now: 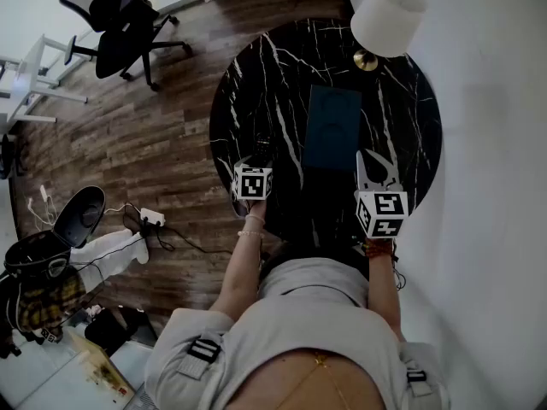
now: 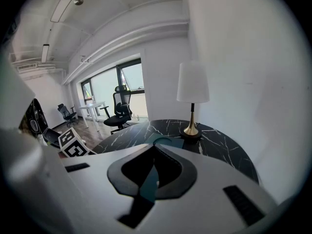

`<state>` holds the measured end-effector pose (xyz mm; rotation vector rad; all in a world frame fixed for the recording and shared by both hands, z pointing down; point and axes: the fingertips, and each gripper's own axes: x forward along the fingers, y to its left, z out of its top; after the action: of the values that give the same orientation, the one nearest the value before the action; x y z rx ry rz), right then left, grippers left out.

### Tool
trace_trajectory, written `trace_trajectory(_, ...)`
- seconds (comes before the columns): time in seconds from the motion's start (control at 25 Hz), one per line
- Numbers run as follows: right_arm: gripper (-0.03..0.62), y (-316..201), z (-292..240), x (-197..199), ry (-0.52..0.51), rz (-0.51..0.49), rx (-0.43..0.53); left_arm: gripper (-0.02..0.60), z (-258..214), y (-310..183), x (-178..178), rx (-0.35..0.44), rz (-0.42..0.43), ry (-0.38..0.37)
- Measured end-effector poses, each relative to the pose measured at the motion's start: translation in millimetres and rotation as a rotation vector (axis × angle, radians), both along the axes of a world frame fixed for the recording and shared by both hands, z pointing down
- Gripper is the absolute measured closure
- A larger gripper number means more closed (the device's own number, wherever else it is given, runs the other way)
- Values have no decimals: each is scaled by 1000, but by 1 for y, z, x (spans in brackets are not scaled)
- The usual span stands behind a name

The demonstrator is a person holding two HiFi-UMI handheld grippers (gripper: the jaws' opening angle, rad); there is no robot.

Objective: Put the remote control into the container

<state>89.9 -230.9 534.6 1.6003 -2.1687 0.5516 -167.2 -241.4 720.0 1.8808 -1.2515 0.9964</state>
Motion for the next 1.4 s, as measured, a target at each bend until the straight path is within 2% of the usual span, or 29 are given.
trace_trajectory(0.28, 583, 3, 3, 7, 1, -2, 0, 359, -29, 2, 22, 54, 14, 52)
trace_trajectory(0.72, 583, 12, 2, 12, -13, 0, 7, 359, -80, 28, 66, 129, 87, 150)
trace_trajectory(1.12, 583, 27, -1, 17, -20, 0, 21, 359, -107, 67, 113, 157, 208, 201)
trace_trajectory(1.4, 583, 41, -1, 23, -20, 14, 18, 359, -106, 98, 142, 131, 315, 205)
